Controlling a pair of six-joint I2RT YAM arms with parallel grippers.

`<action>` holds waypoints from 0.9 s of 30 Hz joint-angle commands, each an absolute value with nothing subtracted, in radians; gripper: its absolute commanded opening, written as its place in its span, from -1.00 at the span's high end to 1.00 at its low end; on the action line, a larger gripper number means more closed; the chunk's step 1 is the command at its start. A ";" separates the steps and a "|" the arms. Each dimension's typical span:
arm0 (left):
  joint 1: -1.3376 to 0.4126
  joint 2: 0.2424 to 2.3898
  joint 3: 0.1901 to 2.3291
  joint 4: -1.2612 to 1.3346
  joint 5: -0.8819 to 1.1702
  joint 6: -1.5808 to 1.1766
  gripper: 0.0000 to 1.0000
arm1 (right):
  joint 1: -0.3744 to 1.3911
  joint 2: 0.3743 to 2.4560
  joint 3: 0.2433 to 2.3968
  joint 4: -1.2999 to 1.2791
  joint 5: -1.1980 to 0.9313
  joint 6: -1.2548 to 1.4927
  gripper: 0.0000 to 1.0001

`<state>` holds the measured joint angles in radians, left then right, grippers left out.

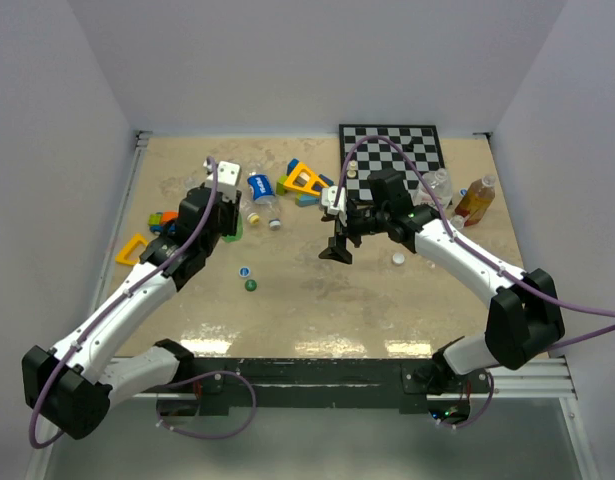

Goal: Unscrew the bottle caps
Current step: Place the plastic bottle at the center of the board.

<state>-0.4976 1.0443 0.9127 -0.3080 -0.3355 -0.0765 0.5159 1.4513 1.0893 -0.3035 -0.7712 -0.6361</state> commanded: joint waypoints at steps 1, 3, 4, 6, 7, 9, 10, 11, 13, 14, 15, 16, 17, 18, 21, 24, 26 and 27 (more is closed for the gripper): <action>-0.468 1.077 0.917 -0.164 -0.328 -0.044 1.00 | 0.515 1.442 1.112 -0.311 -0.765 -0.660 -0.97; -0.453 1.097 0.911 -0.140 -0.318 -0.054 1.00 | 0.515 1.443 1.112 -0.313 -0.767 -0.661 -0.97; -0.442 1.109 0.908 -0.127 -0.308 -0.063 1.00 | 0.515 1.445 1.112 -0.313 -0.769 -0.661 -0.97; -0.422 1.129 0.902 -0.120 -0.299 -0.080 1.00 | 0.515 1.448 1.112 -0.314 -0.770 -0.661 -0.97; -0.411 1.137 0.897 -0.118 -0.295 -0.087 1.00 | 0.515 1.447 1.112 -0.314 -0.772 -0.663 -0.97; -0.390 1.147 0.879 -0.106 -0.298 -0.098 1.00 | 0.515 1.447 1.111 -0.314 -0.773 -0.664 -0.96; -0.377 1.157 0.870 -0.100 -0.299 -0.100 1.00 | 0.515 1.448 1.111 -0.313 -0.775 -0.664 -0.97; -0.362 1.167 0.864 -0.095 -0.296 -0.104 1.00 | 0.515 1.450 1.111 -0.314 -0.776 -0.666 -0.97; -0.333 1.195 0.858 -0.094 -0.275 -0.118 1.00 | 0.515 1.453 1.111 -0.316 -0.781 -0.667 -0.97; -0.324 1.204 0.857 -0.092 -0.261 -0.127 1.00 | 0.515 1.453 1.111 -0.316 -0.781 -0.667 -0.97; -0.313 1.218 0.856 -0.091 -0.250 -0.133 1.00 | 0.515 1.453 1.109 -0.318 -0.782 -0.669 -0.97; -0.308 1.224 0.857 -0.091 -0.239 -0.140 1.00 | 0.515 1.450 1.109 -0.318 -0.785 -0.669 -0.97; -0.304 1.230 0.856 -0.086 -0.232 -0.143 0.99 | 0.515 1.450 1.109 -0.318 -0.787 -0.669 -0.97; -0.302 1.235 0.854 -0.084 -0.230 -0.146 0.96 | 0.515 1.450 1.109 -0.319 -0.787 -0.670 -0.97; -0.295 1.247 0.850 -0.089 -0.232 -0.152 0.85 | 0.515 1.450 1.109 -0.321 -0.790 -0.672 -0.96; -0.291 1.259 0.850 -0.110 -0.238 -0.164 0.70 | 0.515 1.450 1.109 -0.322 -0.792 -0.675 -0.97; -0.291 1.256 0.851 -0.120 -0.252 -0.176 0.48 | 0.515 1.450 1.109 -0.322 -0.793 -0.676 -0.97; -0.291 1.255 0.853 -0.124 -0.256 -0.179 0.36 | 0.515 1.451 1.109 -0.322 -0.795 -0.676 -0.97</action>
